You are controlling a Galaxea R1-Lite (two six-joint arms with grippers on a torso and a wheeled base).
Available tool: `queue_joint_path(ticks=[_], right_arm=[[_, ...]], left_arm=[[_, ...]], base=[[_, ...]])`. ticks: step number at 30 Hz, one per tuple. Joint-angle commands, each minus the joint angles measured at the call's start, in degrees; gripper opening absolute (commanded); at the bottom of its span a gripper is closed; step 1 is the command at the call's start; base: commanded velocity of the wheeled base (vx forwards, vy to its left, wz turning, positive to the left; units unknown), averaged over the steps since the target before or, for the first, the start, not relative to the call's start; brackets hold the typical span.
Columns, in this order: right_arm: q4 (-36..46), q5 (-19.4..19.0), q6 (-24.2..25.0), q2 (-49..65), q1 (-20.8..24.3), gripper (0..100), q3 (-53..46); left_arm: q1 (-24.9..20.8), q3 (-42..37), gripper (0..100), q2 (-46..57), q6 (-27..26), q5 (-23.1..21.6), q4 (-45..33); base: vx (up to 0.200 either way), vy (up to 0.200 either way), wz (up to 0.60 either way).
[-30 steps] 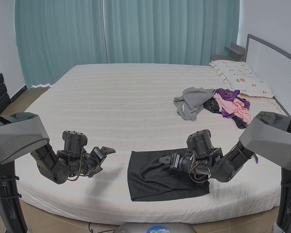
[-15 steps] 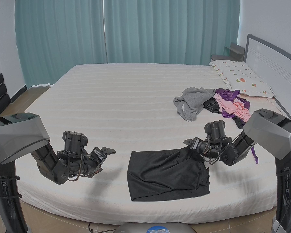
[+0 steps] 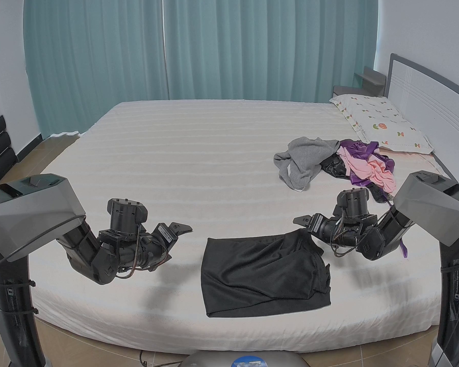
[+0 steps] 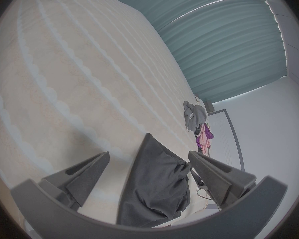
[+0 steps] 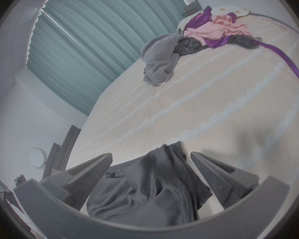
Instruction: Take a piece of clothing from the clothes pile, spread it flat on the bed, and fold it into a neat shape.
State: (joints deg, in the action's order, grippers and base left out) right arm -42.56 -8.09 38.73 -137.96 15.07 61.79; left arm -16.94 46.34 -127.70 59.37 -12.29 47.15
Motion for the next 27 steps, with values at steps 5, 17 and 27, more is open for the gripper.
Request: queue_joint_path(ticks=[5,17,27], right_arm=[[-0.16,-0.87,-0.32,-3.10,1.10,100,1.93],[-0.25,-0.78,-0.50,-1.52,-1.80,0,1.31],[-0.33,-0.96,0.12,0.59,-5.40,0,-1.68]], left_arm=[[-0.72,3.85,100,-2.73,0.05,-0.02,-0.04],[-3.36,10.27,100,-8.62,-5.84,4.20,-0.22],[-6.79,19.14,100,-12.31,-6.81,6.22,-7.08]], base=[[0.000,0.000,0.00],[0.000,0.000,0.00],[0.000,0.000,0.00]])
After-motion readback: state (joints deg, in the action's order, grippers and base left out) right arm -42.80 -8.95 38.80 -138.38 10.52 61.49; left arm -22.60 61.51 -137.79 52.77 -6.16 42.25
